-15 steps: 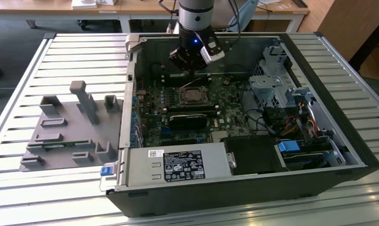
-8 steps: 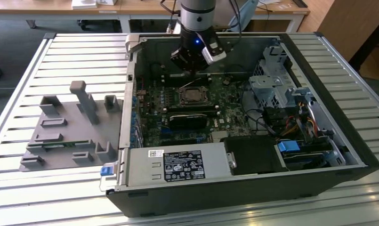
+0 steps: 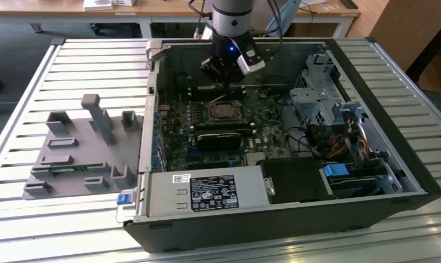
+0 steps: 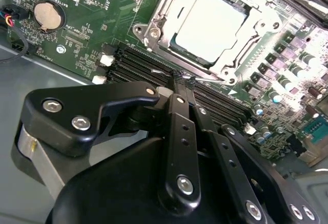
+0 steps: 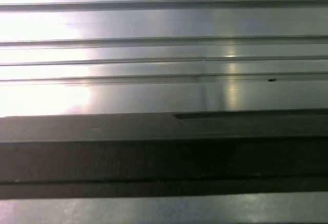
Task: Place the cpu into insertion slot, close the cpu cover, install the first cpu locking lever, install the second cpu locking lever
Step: 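Install the first cpu locking lever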
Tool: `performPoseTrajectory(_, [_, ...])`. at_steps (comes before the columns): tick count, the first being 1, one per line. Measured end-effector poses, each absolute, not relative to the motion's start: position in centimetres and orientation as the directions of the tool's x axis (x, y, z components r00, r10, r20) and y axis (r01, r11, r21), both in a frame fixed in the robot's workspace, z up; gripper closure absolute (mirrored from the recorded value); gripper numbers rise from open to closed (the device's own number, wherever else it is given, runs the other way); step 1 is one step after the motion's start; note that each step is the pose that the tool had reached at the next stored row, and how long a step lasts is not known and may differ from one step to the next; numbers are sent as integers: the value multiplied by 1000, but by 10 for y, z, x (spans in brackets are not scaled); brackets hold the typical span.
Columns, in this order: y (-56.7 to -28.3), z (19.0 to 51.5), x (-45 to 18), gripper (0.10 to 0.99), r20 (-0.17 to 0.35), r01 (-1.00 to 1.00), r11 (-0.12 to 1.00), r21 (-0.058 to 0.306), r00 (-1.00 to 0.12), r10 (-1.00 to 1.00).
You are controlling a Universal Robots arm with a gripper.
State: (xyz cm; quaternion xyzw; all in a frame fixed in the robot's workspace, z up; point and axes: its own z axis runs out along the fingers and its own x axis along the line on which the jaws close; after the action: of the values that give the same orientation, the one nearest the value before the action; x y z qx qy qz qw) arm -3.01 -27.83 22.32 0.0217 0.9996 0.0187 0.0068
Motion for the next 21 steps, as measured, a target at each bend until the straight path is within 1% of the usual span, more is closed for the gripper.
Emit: performPoseTrajectory(21, [-277,213,-20,980,-13,43,998,38,-999,44])
